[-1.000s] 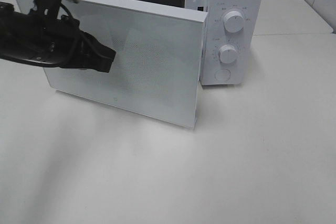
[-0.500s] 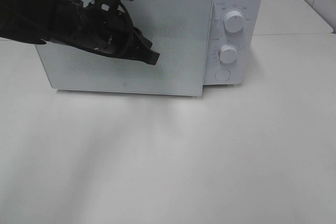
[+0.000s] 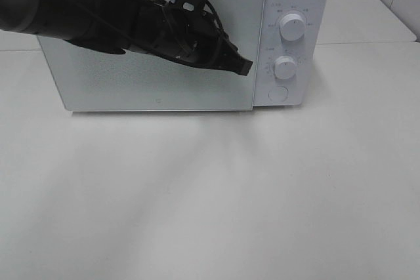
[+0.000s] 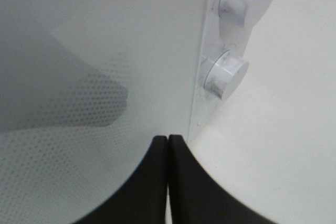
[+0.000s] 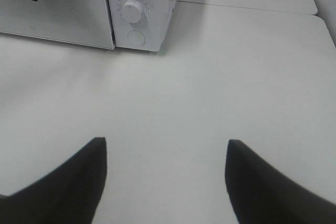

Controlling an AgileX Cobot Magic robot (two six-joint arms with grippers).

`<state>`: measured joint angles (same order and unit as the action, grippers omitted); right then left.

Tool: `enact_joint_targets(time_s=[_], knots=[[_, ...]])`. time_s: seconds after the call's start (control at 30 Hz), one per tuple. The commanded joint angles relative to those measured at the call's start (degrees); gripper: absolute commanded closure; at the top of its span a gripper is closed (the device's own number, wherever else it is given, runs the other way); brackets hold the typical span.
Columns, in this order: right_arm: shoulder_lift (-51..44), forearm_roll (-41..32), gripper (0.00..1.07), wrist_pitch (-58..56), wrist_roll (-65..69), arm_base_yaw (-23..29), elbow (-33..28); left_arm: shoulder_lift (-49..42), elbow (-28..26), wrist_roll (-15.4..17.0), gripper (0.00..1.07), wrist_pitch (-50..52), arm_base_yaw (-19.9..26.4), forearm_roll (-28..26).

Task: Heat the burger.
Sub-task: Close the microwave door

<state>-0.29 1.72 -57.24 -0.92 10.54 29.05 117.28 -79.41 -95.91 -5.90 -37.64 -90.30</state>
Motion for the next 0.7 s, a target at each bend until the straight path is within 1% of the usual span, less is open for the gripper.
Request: enact_joint_targets(time_s=[0.03,0.13,0.47,0.7], knots=[[-1.20,0.06,0.45,-0.11,-0.52,0.00,-0.11,1.89,-3.95,-0.29,1.06,7.10,0.06,0.46],[-1.20,0.06,0.45,-0.11,-0.52,0.00,-0.11,2.52,-5.27,-0.29,1.06,7.51,0.06,0.46],[-1.20,0.06,0.45,-0.11,-0.52,0.00,-0.11,2.52,-6.07,-0.29,1.06,7.62,0.06,0.46],[-1.20,0.06,0.45,-0.11,-0.52,0.00,-0.11,0.57,-5.16,-0.29,1.06,3.09,0.06,1.15]])
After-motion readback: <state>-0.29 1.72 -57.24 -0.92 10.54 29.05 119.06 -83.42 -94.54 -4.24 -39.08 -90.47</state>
